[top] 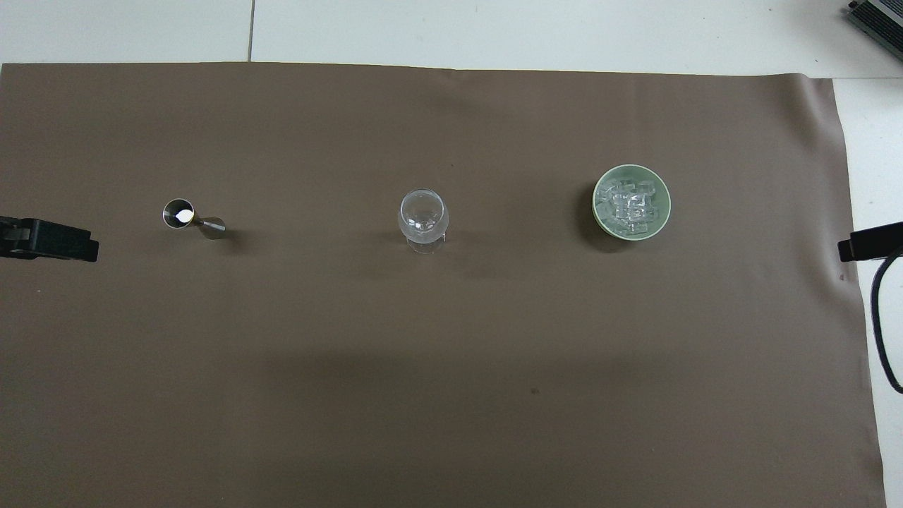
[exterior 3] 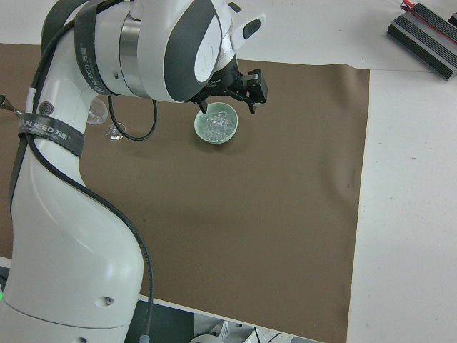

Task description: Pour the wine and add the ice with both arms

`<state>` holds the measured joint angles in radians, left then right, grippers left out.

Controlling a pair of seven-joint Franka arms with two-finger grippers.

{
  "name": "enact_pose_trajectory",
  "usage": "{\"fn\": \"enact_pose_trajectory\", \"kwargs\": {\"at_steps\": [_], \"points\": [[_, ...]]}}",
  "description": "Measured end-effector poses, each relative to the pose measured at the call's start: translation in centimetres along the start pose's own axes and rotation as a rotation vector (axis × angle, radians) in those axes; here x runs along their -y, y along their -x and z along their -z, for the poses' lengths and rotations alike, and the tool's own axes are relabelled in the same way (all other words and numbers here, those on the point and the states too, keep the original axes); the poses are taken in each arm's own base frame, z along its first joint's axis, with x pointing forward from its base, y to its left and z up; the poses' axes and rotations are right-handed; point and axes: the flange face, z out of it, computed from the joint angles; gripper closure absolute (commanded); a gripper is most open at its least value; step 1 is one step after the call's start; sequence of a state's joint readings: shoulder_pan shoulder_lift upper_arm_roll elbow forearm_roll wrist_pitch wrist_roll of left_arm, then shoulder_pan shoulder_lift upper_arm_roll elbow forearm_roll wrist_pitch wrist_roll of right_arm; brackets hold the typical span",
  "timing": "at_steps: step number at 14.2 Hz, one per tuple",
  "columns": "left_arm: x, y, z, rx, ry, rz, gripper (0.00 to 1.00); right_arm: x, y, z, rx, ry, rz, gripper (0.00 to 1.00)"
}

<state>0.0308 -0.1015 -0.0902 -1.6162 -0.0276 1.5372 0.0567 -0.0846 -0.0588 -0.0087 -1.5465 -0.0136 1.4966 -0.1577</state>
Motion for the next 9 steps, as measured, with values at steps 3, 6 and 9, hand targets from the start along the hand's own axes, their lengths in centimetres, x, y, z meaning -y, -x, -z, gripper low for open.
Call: {"fn": "enact_pose_trajectory", "kwargs": {"at_steps": [3, 6, 9], "points": [[0.00, 0.03, -0.08, 0.004, 0.000, 0.000, 0.00, 0.00, 0.00, 0.00, 0.000, 0.000, 0.000, 0.00], [0.03, 0.10, -0.12, 0.010, 0.001, 0.001, 0.00, 0.00, 0.00, 0.00, 0.000, 0.000, 0.000, 0.00], [0.02, 0.14, -0.07, 0.009, 0.000, 0.001, 0.00, 0.00, 0.00, 0.00, 0.000, 0.000, 0.000, 0.00]]}}
